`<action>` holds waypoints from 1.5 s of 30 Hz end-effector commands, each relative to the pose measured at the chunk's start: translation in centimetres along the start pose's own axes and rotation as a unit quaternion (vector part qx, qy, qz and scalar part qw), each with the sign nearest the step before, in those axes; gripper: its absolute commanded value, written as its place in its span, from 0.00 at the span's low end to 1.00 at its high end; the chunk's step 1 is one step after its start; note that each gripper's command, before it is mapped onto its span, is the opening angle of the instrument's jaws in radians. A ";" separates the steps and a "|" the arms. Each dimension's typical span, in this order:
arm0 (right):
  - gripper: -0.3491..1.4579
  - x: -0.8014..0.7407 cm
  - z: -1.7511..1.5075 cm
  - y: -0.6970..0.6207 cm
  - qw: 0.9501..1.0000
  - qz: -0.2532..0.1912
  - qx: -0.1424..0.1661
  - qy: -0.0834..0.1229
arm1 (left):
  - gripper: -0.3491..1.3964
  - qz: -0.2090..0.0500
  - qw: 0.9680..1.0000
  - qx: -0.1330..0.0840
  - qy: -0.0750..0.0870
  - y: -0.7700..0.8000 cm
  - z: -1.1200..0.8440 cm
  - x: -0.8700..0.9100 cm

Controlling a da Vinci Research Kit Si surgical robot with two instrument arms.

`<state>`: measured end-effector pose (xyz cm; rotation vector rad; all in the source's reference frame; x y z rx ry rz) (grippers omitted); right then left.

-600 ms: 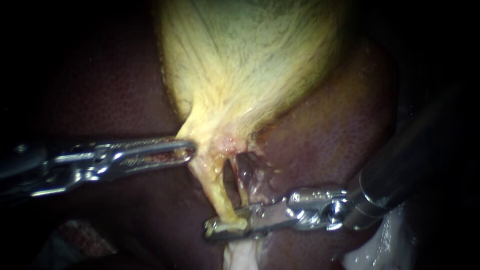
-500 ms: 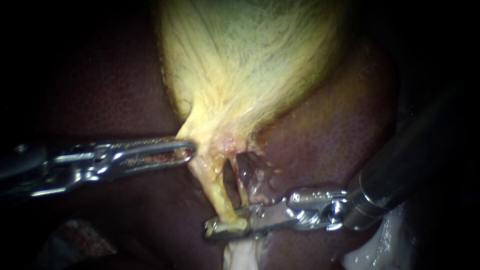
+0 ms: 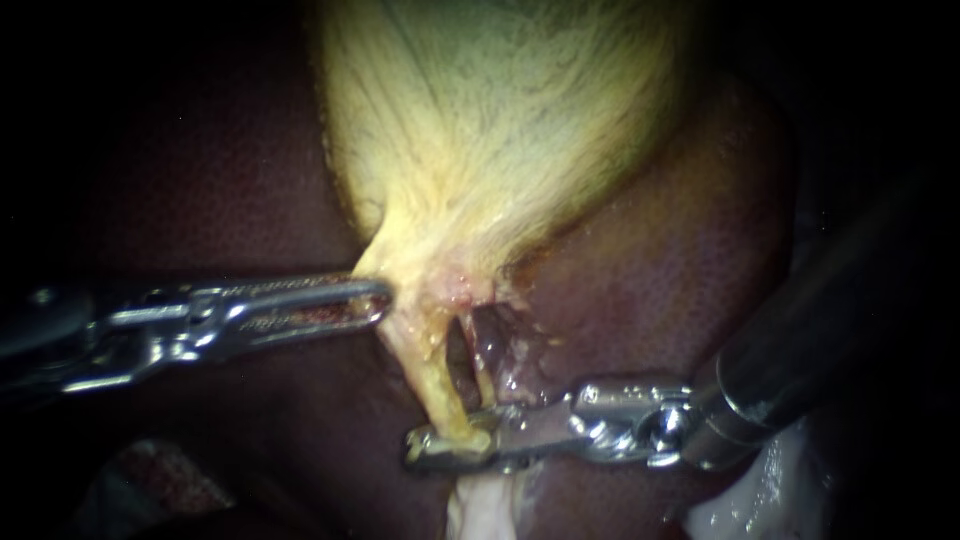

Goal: Going back first clip left tube

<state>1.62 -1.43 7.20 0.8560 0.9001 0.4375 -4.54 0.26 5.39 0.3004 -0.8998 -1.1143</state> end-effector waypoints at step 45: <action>0.52 0.24 -0.16 0.04 0.989 -0.136 -0.043 0.048 | 0.05 0.000 1.000 0.000 0.000 0.00 -0.02 0.02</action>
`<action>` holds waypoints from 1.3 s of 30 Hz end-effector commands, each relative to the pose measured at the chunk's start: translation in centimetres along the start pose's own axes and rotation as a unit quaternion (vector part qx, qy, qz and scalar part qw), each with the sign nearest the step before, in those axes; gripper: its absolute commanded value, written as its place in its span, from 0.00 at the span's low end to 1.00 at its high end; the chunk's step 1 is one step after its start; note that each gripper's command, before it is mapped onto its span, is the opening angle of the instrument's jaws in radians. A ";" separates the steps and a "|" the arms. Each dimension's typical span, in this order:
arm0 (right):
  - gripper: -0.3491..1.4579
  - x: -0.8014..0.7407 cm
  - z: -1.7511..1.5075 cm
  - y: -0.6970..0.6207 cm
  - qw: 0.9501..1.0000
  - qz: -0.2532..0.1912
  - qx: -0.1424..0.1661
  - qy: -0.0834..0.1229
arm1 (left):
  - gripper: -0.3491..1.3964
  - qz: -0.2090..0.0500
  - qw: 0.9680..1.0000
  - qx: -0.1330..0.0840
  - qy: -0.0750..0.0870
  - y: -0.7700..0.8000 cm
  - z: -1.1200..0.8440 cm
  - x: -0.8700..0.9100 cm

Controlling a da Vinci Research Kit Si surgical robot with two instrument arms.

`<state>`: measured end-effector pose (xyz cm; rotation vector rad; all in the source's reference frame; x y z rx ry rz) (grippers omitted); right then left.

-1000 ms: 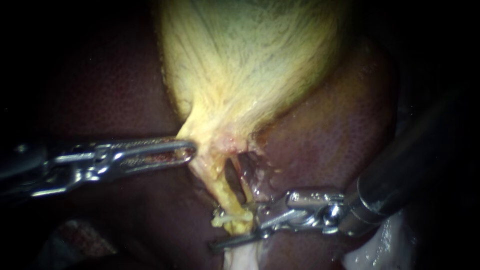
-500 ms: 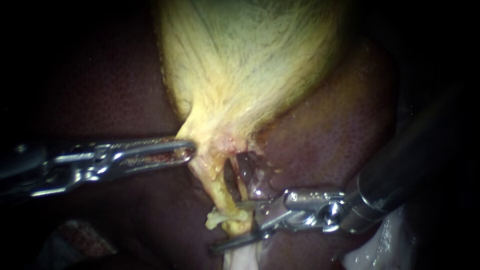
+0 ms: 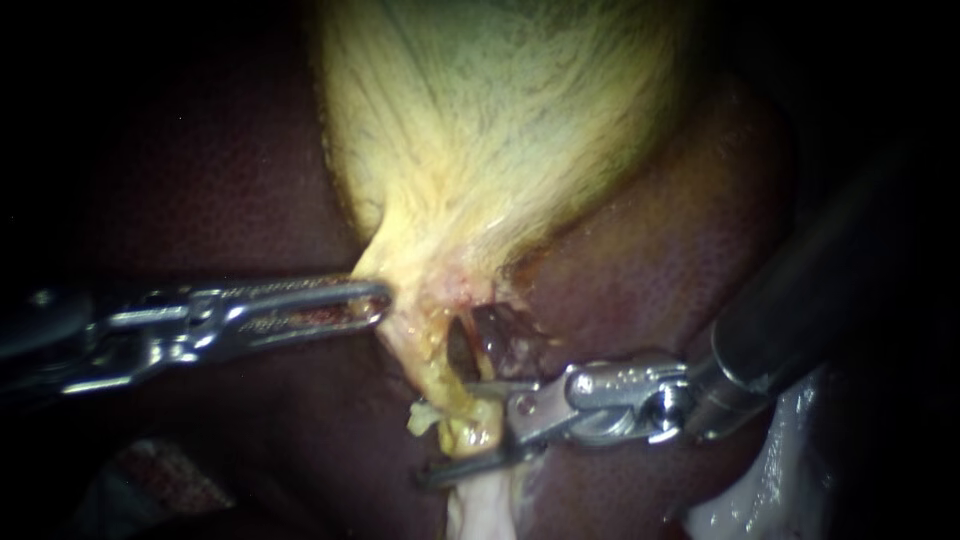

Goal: Going back first clip left tube

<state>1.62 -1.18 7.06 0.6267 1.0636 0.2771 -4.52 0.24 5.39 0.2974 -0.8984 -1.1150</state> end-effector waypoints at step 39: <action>0.52 0.08 -0.87 -0.15 1.000 -0.007 -0.023 0.007 | 0.05 0.001 1.000 0.002 0.000 0.00 0.00 0.03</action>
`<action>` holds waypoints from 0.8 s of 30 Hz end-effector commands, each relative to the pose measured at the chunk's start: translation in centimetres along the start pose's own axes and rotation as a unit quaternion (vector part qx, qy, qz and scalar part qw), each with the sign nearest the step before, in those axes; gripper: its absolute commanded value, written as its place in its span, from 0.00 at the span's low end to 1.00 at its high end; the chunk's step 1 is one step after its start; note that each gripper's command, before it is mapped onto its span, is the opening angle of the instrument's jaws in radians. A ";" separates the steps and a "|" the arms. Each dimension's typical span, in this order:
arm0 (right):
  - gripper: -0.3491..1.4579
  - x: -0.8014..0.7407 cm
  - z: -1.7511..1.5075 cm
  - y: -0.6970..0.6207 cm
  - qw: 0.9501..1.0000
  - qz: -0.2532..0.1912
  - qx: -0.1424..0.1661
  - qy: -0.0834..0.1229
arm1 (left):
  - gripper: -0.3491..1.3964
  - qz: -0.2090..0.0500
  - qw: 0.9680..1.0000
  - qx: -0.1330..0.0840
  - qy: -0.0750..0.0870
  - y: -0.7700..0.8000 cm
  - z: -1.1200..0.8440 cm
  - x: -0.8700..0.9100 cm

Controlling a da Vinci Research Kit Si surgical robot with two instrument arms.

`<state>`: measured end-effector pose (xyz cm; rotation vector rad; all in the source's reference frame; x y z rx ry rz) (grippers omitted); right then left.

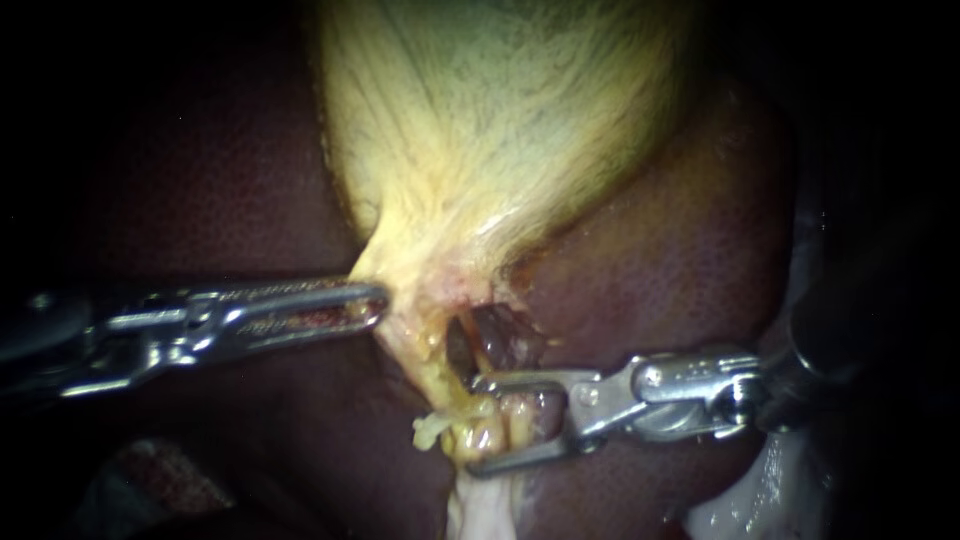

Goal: Going back first clip left tube

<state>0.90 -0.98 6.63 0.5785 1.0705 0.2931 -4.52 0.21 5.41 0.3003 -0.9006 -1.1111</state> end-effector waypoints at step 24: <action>0.52 0.51 -0.88 -0.08 0.991 -0.136 -0.020 0.001 | 0.06 0.000 1.000 0.002 0.000 0.02 0.06 0.02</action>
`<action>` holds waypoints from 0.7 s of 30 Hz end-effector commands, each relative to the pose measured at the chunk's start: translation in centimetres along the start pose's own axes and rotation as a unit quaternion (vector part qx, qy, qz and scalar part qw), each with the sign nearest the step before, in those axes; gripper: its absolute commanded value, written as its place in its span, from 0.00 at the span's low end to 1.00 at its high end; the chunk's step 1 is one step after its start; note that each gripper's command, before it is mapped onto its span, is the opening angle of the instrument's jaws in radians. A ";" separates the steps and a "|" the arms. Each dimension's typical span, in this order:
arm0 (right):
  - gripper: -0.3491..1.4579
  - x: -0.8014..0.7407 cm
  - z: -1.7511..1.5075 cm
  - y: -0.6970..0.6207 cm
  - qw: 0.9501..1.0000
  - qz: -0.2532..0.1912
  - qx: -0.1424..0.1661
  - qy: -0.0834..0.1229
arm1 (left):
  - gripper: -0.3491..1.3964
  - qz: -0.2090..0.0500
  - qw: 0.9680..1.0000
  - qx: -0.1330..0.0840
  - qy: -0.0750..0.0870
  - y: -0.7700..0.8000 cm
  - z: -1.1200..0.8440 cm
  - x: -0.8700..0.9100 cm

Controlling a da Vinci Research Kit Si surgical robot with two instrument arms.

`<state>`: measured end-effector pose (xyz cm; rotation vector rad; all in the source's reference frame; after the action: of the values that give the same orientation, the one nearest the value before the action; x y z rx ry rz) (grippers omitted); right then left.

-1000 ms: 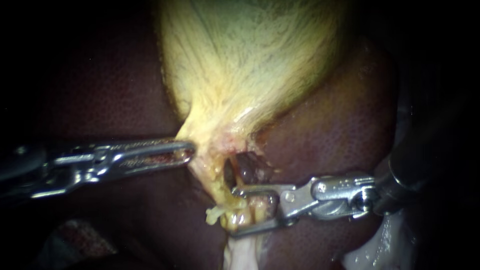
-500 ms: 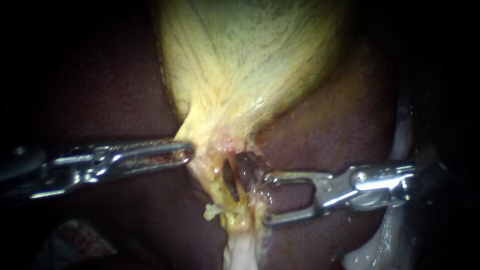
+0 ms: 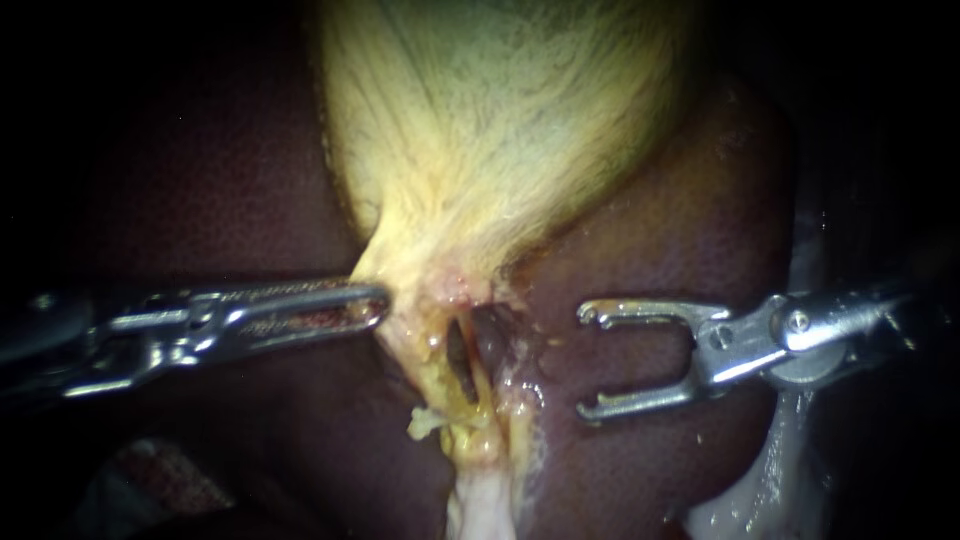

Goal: Going back first clip left tube

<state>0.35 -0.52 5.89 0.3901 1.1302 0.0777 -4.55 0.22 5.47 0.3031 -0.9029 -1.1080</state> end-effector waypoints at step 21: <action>0.52 0.02 -0.05 -0.02 0.999 -0.044 0.002 -0.001 | 0.07 0.012 1.000 0.018 0.004 0.21 0.72 0.30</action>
<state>0.31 -0.53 5.85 0.3431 1.1438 -0.0032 -4.95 0.19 6.23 0.3261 -0.9173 -1.0683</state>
